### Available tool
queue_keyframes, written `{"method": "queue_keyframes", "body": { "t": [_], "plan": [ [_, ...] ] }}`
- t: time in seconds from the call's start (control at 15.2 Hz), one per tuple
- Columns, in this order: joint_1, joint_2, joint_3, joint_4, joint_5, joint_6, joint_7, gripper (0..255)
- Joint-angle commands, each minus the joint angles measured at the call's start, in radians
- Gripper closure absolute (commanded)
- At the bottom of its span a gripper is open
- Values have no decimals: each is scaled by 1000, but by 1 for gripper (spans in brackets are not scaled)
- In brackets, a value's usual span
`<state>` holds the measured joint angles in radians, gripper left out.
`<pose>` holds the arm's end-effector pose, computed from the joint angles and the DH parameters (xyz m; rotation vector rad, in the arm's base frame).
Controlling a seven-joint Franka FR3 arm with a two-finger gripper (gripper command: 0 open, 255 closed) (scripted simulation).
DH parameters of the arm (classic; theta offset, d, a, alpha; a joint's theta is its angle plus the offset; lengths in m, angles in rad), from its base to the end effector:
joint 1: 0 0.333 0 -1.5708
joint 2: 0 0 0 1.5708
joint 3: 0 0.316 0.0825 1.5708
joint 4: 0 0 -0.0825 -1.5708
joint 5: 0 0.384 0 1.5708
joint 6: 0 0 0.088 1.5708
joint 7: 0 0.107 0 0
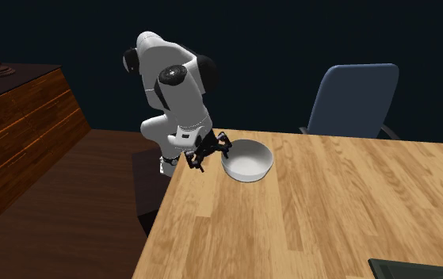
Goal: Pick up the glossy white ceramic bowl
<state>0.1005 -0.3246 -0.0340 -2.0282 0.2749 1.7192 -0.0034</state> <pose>0.4565 0.0537 0.5878 -2.8578 -0.0468 -0.0085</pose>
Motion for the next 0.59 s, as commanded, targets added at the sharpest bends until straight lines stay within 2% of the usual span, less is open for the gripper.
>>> {"method": "queue_keyframes", "body": {
  "t": [0.0,0.07,0.53],
  "plan": [
    [0,-1,1,-12,1,11,-2,0],
    [0,-2,1,-15,1,13,-2,255],
    [0,-1,0,-14,1,13,-3,255]
  ]
}}
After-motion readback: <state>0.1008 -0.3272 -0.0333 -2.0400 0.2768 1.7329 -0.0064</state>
